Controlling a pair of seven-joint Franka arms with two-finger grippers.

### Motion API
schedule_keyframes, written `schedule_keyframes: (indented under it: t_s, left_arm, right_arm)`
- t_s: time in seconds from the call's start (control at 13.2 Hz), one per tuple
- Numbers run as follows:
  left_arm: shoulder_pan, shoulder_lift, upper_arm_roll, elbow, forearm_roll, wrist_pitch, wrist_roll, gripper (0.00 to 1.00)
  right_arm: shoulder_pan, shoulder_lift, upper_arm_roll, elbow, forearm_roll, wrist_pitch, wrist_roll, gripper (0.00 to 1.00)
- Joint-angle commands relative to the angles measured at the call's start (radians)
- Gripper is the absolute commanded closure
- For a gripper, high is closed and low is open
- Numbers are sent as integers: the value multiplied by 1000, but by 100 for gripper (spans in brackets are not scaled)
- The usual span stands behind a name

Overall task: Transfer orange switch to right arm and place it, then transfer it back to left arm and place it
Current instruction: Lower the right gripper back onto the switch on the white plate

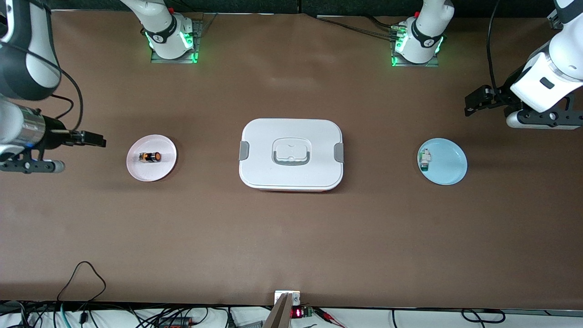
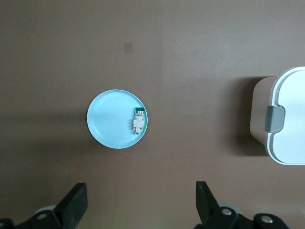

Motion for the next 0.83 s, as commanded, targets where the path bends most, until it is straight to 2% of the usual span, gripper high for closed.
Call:
schedule_keyframes:
  t_s: [0.0,0.45,0.76]
  left_arm:
    - [-2,12,-2,28,16,-17,10,0]
    - [-2,12,-2,28,16,-17,11,0]
    - [-2,12,-2,28,16,-17,11,0]
  right_arm:
    - [3,11,-1,-88,15,99,-18,0]
    - [11,-1,22,-392,7,431,-24,0]
    - [12,17,26,-476,7,550,-29,0]
